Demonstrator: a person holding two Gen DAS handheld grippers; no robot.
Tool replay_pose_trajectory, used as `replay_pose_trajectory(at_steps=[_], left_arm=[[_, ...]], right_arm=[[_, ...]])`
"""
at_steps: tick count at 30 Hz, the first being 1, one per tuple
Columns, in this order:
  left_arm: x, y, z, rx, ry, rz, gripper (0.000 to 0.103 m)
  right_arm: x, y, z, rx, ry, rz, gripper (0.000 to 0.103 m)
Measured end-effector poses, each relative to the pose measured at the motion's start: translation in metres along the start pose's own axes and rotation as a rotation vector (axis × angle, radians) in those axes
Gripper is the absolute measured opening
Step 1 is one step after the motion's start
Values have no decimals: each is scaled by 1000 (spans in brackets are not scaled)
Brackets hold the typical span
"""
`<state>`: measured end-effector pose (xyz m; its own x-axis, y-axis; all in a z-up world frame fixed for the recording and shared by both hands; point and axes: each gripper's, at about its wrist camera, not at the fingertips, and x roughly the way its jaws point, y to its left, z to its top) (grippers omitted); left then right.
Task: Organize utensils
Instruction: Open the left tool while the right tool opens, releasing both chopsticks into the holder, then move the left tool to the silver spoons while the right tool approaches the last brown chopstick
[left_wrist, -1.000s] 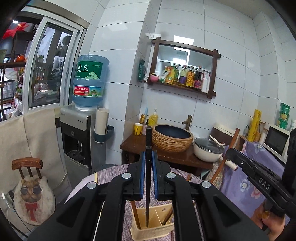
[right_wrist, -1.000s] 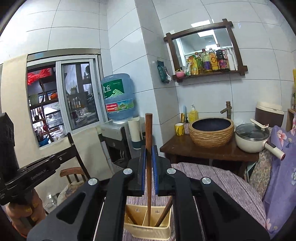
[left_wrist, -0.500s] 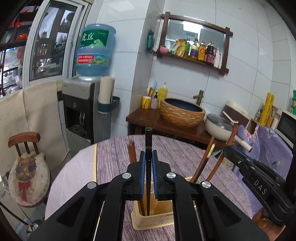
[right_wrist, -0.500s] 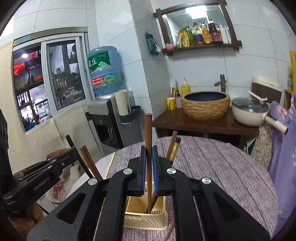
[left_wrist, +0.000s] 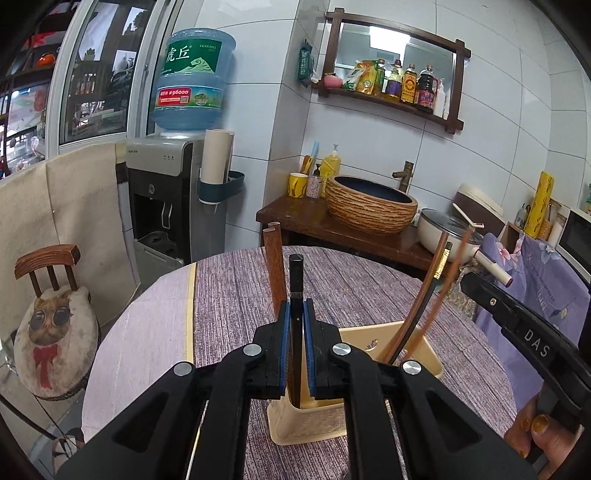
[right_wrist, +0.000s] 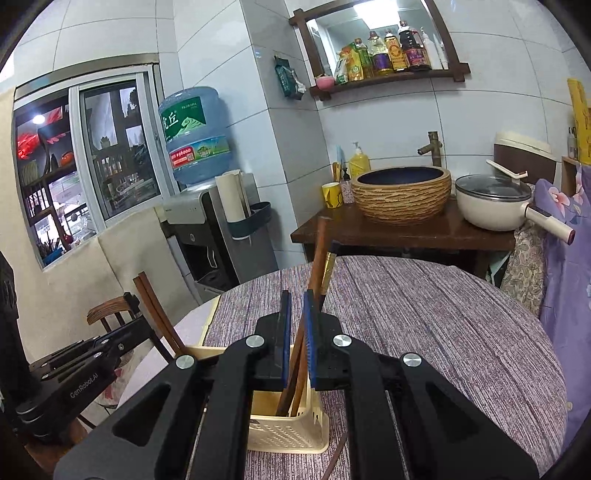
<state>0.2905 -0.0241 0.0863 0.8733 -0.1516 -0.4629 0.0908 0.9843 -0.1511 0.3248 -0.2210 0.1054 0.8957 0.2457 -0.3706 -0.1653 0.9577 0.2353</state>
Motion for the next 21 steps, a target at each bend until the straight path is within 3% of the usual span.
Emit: replay_pose_trajectory(at_steps=[2,3,5,7,11,21], left_arm=[[-6,0,-1,3,-14,1,14],[-8,0,-2,1,-22,1,19],[-19,2,-5,-6,-47,-4,43],[-30,4,-10,-6,-70,-2,57],[-47,10,-24,-2,-82,14,72],[-59,35,-75,-36,15,53,86]], right_arm=[[-4,2,-1,-14,-1,1,14],[-8,5,-2,-27,-8,-2,25],[-17,9,-6,-51,-38,-13,45],[-30,12,-10,-77,-68,-24,47],[-49,16,-23,-106,-66,-20,55],[-68,3,-75,-100,64,-49,57]])
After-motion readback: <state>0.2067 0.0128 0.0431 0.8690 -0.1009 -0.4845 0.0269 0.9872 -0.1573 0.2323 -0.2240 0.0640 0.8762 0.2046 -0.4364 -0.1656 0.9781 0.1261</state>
